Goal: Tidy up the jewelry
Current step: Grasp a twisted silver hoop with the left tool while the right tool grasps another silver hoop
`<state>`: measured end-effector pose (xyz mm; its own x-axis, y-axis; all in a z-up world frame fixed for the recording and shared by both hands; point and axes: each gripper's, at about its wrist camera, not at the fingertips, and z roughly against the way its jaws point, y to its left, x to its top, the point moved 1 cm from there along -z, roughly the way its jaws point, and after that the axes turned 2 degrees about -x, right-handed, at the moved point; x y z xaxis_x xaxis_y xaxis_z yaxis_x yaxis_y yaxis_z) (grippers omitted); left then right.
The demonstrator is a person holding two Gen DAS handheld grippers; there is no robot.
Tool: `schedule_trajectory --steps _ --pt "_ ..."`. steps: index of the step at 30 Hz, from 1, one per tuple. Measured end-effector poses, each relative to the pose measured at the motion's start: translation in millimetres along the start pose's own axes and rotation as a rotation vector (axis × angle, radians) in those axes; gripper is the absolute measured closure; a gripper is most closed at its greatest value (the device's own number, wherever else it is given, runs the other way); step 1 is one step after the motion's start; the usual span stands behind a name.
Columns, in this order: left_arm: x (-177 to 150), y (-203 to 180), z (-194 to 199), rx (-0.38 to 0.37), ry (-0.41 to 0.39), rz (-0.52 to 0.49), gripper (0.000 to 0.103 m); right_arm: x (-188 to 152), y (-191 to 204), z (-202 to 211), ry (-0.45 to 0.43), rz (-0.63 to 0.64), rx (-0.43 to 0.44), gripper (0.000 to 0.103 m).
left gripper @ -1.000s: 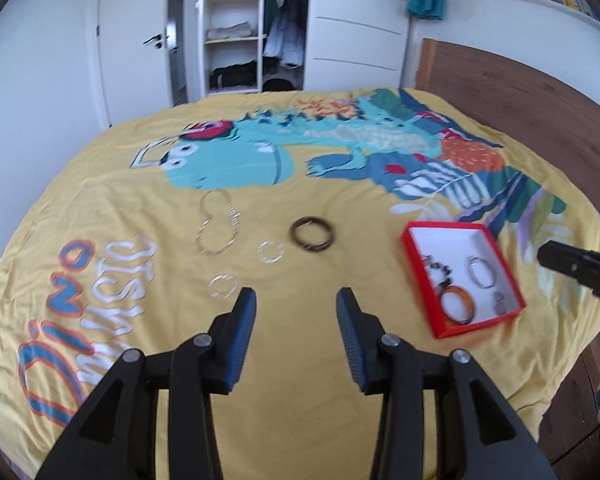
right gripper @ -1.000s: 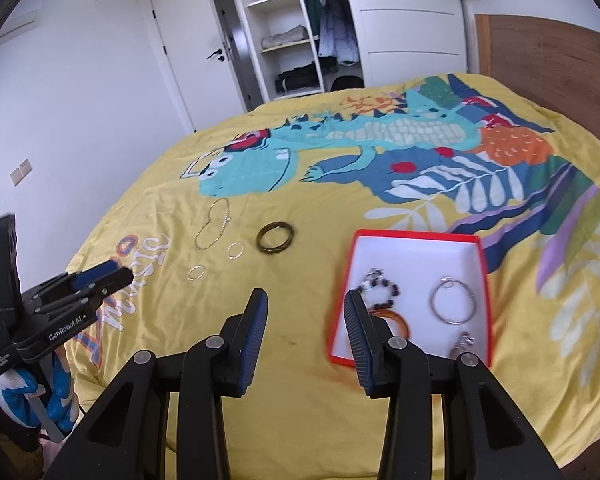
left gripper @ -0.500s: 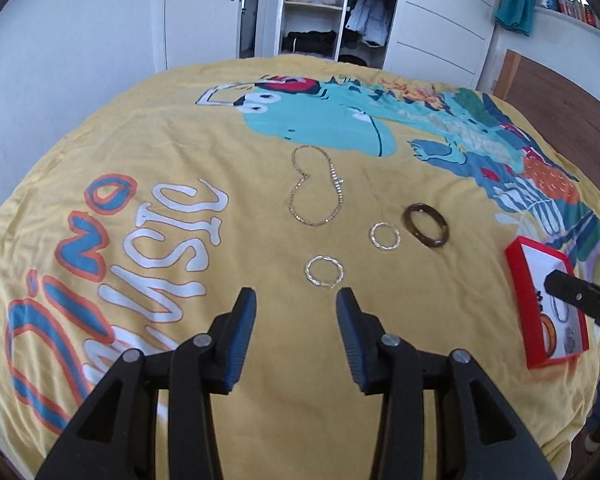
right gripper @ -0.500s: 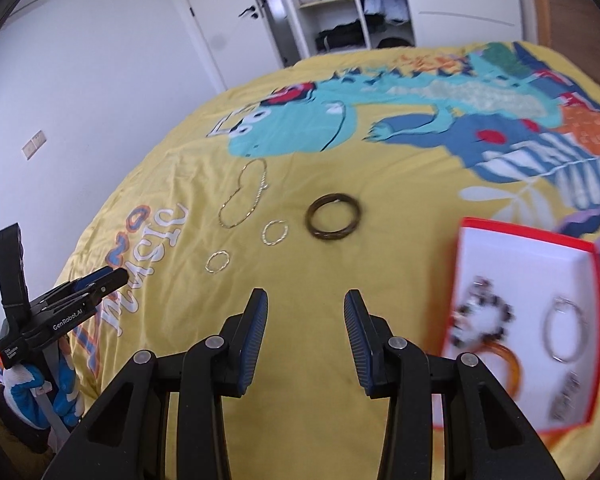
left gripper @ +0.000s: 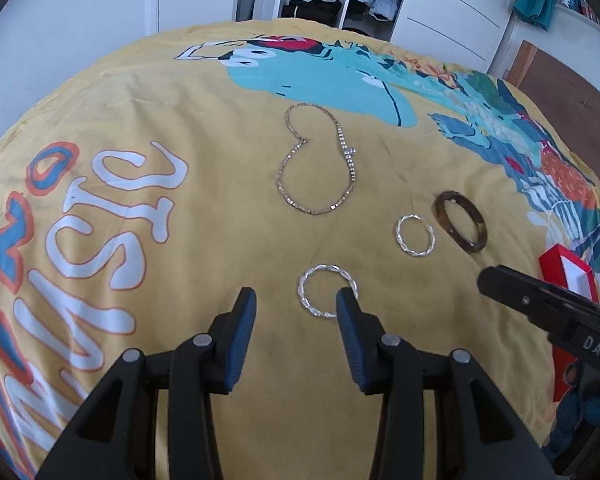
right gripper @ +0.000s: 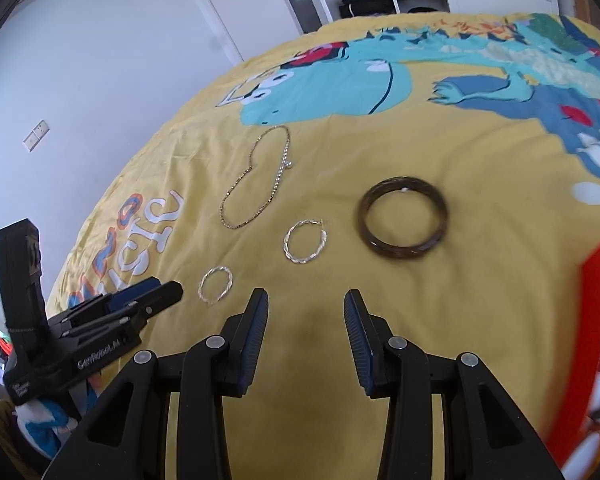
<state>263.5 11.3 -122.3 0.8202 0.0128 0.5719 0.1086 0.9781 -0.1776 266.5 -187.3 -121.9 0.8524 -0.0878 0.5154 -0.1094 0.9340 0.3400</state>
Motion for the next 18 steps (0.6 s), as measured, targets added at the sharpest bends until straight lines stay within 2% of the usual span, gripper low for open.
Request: schedule_trajectory --steps 6,9,15,18 --pt "-2 3 -27 -0.005 0.033 0.019 0.063 9 -6 -33 0.008 -0.051 -0.004 0.063" --pt "-3 2 -37 0.021 0.049 0.020 0.064 13 -7 -45 0.011 -0.055 -0.003 0.063" --pt "-3 -5 -48 0.083 0.039 0.016 0.065 19 -9 -64 0.003 -0.060 -0.024 0.069" --pt "-5 -5 -50 0.090 0.019 0.007 0.067 23 -5 -73 0.008 -0.037 -0.044 0.071"
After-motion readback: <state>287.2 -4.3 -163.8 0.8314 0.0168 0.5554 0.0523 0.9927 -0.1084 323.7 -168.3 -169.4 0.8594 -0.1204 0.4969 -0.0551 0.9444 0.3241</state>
